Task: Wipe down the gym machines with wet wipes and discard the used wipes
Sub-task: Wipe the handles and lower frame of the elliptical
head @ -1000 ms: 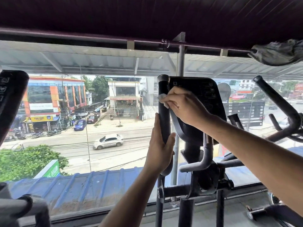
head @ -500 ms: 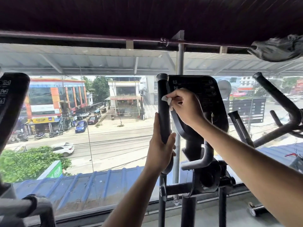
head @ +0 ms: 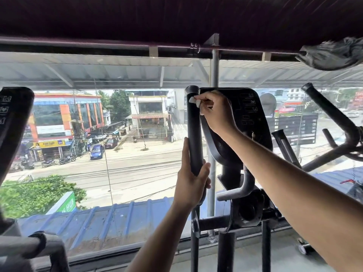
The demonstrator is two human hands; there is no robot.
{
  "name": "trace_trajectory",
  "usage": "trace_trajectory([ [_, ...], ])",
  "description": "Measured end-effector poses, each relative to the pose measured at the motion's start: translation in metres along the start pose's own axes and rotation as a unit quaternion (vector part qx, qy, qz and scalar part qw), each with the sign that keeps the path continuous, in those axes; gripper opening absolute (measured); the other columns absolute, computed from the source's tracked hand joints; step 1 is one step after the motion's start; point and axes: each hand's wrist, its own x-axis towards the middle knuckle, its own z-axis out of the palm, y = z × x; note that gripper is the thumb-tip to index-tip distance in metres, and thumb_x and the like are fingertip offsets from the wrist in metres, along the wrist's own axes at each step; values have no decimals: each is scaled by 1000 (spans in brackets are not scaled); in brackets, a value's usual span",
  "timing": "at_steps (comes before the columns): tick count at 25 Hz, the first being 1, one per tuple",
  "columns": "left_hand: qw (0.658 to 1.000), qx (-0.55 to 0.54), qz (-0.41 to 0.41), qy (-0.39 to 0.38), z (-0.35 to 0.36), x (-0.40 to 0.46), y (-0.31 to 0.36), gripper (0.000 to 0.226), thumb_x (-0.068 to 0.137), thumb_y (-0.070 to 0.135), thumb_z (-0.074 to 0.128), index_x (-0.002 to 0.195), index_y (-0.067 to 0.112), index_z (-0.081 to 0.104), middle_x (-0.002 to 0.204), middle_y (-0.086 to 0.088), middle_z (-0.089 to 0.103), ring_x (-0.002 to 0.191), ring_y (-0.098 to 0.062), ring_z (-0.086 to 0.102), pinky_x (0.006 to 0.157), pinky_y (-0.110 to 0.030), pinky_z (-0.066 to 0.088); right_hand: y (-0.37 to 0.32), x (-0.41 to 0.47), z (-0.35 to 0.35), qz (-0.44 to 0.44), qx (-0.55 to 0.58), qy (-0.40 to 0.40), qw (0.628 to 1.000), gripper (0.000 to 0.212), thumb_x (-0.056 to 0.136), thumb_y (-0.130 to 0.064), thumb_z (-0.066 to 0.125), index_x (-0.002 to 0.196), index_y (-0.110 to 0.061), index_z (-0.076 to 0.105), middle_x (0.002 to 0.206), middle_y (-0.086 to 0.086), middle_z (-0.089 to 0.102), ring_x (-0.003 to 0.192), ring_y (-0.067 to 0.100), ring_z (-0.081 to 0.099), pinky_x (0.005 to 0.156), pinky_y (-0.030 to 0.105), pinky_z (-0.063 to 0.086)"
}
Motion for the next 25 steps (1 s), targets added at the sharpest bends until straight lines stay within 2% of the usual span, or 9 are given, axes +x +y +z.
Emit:
trace_trajectory([
  [4, 1000, -8, 15, -5, 1, -6, -2, 86, 103, 9, 60, 159, 51, 9, 95, 5, 67, 63, -23, 65, 66, -43, 60, -8, -72, -11, 25, 29, -21, 999, 27, 89, 8, 63, 101, -13, 77, 102, 2, 73, 88, 12, 72, 72, 18, 55],
  [7, 1000, -16, 14, 4, 5, -5, -5, 85, 103, 9, 60, 159, 50, 11, 94, 3, 68, 62, -22, 64, 62, -38, 58, -4, -90, -15, 48, 70, -39, 996, 20, 91, 6, 66, 101, -8, 76, 101, 1, 76, 82, 6, 71, 71, 19, 54],
  [10, 1000, -25, 14, 4, 7, -6, -5, 84, 104, 12, 61, 161, 48, 11, 92, 8, 68, 61, -21, 63, 59, -34, 57, -4, -55, -6, 86, 135, -19, 987, 15, 95, -1, 64, 101, -9, 76, 99, 1, 79, 72, 2, 66, 68, 26, 53],
  [12, 1000, -18, 20, 7, 5, -6, -6, 83, 104, 15, 61, 162, 46, 10, 91, 8, 68, 63, -23, 64, 60, -37, 58, -3, -27, -1, 94, 144, -1, 985, 16, 95, 3, 60, 102, -1, 74, 99, 6, 79, 68, -2, 63, 65, 25, 51],
  [14, 1000, -7, 29, 10, 4, -7, -10, 84, 104, 17, 62, 163, 46, 10, 90, 5, 68, 65, -26, 66, 64, -42, 59, -4, -17, 0, 54, 78, -9, 995, 21, 93, 7, 58, 102, -2, 75, 100, 5, 77, 71, 0, 66, 65, 28, 55],
  [16, 999, 14, 36, 12, 3, -10, -15, 84, 104, 22, 62, 162, 49, 8, 89, 6, 68, 66, -23, 69, 63, -41, 59, -7, -29, -7, -23, -12, -44, 999, 27, 93, 5, 59, 103, -11, 77, 100, 3, 70, 77, 6, 66, 69, 31, 58],
  [19, 998, 41, 34, 13, 3, -10, -22, 84, 104, 30, 62, 161, 54, 5, 99, 3, 70, 65, -12, 70, 59, -24, 49, -9, -70, -27, -113, -69, -154, 979, 29, 96, 7, 60, 112, -10, 77, 101, 4, 61, 83, 9, 66, 72, 17, 53],
  [22, 997, 59, 43, 24, 6, -8, -27, 84, 101, 40, 62, 159, 58, 4, 113, -2, 71, 73, -12, 71, 62, -29, 52, -17, -68, -42, -161, -118, -230, 952, 29, 95, 6, 62, 115, -9, 76, 97, 0, 59, 80, 10, 65, 76, 14, 51],
  [25, 997, 56, 49, 32, 8, -9, -27, 84, 102, 34, 64, 162, 52, 7, 108, 6, 69, 73, -14, 71, 64, -30, 54, -19, -18, -36, -196, -206, -206, 936, 27, 93, 4, 64, 111, -10, 77, 95, 3, 61, 79, 10, 60, 80, 23, 55],
])
